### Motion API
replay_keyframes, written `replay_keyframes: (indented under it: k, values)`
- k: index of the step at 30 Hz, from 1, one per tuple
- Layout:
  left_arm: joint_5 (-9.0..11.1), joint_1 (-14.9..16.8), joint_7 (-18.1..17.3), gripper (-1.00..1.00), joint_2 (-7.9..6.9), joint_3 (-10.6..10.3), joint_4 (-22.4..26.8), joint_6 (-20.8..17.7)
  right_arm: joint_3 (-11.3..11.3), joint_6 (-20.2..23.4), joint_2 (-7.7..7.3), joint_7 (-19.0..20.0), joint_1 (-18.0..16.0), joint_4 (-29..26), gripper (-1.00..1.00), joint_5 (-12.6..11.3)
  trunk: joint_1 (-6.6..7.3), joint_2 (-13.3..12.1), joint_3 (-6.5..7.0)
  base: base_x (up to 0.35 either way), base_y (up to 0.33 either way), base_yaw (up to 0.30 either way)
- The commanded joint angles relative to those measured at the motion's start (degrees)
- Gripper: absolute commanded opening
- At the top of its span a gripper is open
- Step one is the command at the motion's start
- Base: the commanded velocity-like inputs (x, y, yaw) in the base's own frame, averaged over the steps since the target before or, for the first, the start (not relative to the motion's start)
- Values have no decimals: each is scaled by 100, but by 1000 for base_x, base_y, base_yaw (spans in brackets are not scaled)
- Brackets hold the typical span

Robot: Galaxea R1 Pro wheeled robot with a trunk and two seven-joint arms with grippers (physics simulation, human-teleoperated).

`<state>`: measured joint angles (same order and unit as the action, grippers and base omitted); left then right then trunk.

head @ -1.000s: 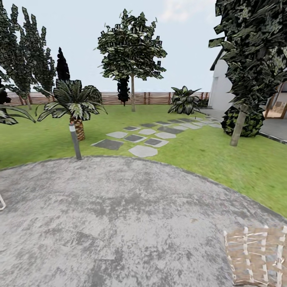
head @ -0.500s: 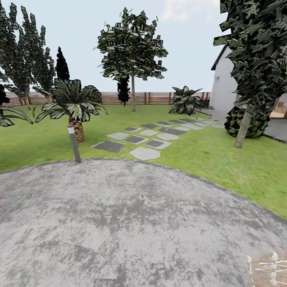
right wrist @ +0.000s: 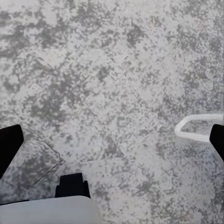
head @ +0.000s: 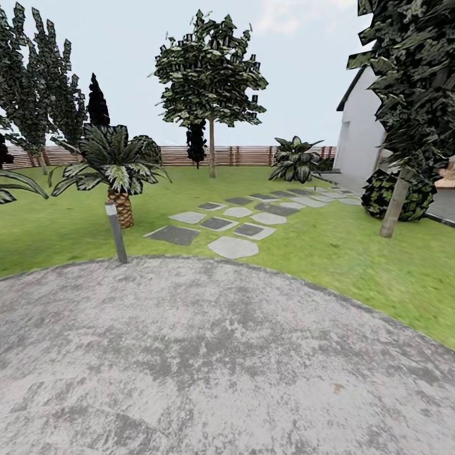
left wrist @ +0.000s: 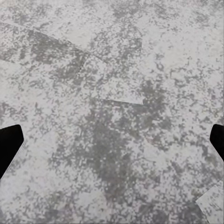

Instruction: In the garden, pick up the pesticide atomizer on the floor and spray pesticide onto both trees until each tree trunk is fully covered.

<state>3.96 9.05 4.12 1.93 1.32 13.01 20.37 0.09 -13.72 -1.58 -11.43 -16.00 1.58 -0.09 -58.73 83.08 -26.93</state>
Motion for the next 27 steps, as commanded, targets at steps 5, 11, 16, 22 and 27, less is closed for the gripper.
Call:
replay_keyframes:
  k: [5, 11, 16, 22, 27]
  values:
    - [0, 0, 0, 100, 0, 0, 0, 1, -1, 0, -6, -6, 0, -5, 100, -13, 0, 0, 0, 350, 111, 0]
    - [0, 0, 1, 100, -4, 0, 0, 2, -1, 1, -8, -8, 0, -8, 100, -17, 0, 0, 0, 350, 123, 0]
    - [0, 0, 1, 100, -7, 0, 0, 2, -3, 9, -21, -14, 0, 0, 100, -7, 0, 0, 0, 350, 126, 0]
    - [0, 0, 1, 100, -7, 0, 0, 2, 0, 17, -29, -17, 0, 130, 100, 0, 0, 0, 0, 350, 127, 0]
    - [0, 0, 1, 100, -8, 0, 0, 2, 0, 18, -32, -17, 0, 145, 100, 0, 0, 0, 0, 350, 127, 0]
